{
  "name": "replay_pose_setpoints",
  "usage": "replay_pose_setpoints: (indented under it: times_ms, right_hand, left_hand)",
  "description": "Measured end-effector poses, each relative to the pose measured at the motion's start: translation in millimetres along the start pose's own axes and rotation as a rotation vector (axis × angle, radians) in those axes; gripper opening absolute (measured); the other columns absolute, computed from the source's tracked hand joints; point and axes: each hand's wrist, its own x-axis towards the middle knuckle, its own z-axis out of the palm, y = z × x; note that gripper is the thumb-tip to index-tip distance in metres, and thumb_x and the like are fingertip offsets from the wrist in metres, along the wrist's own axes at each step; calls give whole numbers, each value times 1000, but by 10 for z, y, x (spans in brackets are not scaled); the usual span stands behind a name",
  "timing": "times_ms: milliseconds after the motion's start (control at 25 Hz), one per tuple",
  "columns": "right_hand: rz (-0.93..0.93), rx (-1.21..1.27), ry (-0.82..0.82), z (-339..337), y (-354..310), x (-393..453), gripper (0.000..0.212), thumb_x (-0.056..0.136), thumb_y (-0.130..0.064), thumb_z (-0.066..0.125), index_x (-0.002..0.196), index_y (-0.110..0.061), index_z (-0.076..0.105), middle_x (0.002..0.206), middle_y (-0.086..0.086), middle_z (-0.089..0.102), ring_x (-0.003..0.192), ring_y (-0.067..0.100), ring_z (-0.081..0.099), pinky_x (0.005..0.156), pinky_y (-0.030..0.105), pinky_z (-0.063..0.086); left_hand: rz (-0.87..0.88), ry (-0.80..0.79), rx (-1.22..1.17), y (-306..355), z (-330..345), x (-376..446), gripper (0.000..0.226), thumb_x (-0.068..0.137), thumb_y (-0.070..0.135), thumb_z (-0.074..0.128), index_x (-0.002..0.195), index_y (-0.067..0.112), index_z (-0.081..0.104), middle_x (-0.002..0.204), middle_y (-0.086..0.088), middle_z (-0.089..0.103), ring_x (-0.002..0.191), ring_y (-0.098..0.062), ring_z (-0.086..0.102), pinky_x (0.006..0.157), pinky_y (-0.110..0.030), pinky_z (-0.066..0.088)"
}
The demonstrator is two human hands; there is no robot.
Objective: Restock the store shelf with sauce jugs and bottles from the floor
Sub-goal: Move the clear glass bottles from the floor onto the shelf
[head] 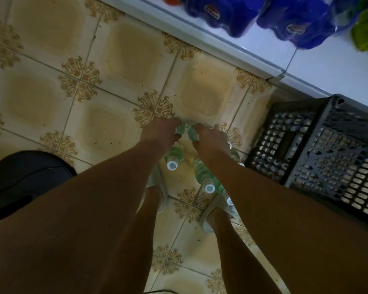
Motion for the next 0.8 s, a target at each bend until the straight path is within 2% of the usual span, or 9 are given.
replay_pose_setpoints:
  times_ms: [120, 240, 400, 480, 560, 640, 720, 800]
  right_hand:
    - [-7, 42, 7, 3, -2, 28, 38, 99, -17, 51, 137, -16, 51, 127, 18, 57, 117, 37, 55, 91, 38, 45]
    - [8, 131, 33, -68, 4, 42, 36, 95, -16, 57, 131, -16, 58, 120, 18, 62, 111, 36, 60, 89, 37, 48]
    - [23, 211, 58, -351, 7, -116, 36, 91, -24, 62, 127, -19, 62, 115, 17, 63, 106, 37, 61, 89, 39, 52]
    - [25, 277, 67, -586, 16, -266, 39, 90, -25, 65, 129, -20, 62, 118, 17, 62, 108, 36, 60, 92, 37, 50]
    - [19, 337, 107, -890, 29, -445, 37, 86, -25, 70, 122, -19, 67, 113, 15, 66, 103, 32, 63, 87, 32, 51]
    - [18, 369, 136, -1241, 2, -656, 29, 81, -23, 73, 109, -18, 73, 102, 10, 70, 93, 26, 65, 80, 26, 51]
    - [20, 418, 170, -1620, -30, -901, 20, 78, -21, 73, 97, -17, 75, 92, 7, 71, 82, 22, 65, 75, 27, 54]
    - [42, 484, 207, -2026, -39, -1196, 18, 77, -22, 74, 95, -17, 75, 90, 4, 70, 79, 19, 65, 66, 25, 50]
  left_hand:
    - [28, 6, -9, -18, -7, 20, 38, 93, 27, 63, 131, 25, 60, 118, -14, 65, 110, -35, 61, 86, -38, 49]
    - [55, -16, -47, -66, -75, 10, 38, 90, 19, 67, 128, 20, 63, 117, -16, 65, 109, -34, 62, 86, -36, 48]
    - [144, -16, -67, -81, -372, -105, 34, 86, 21, 71, 119, 13, 68, 109, -12, 69, 102, -29, 64, 78, -28, 41]
    - [197, -9, -23, -35, -653, -221, 22, 84, 22, 71, 104, 13, 72, 96, -9, 71, 89, -26, 64, 69, -25, 37]
    - [255, 14, 10, 45, -982, -359, 13, 81, 24, 71, 88, 13, 73, 81, -4, 69, 76, -22, 62, 58, -24, 34]
    - [313, 16, 29, 153, -1339, -529, 18, 79, 29, 72, 87, 13, 75, 81, -4, 73, 76, -22, 64, 62, -25, 41]
    - [380, 18, 29, 305, -1738, -703, 23, 78, 31, 74, 94, 14, 77, 89, -3, 75, 84, -21, 66, 75, -29, 49]
    - [439, 10, 2, 513, -2204, -920, 25, 78, 27, 78, 101, 17, 78, 92, 2, 75, 79, -8, 65, 73, -24, 51]
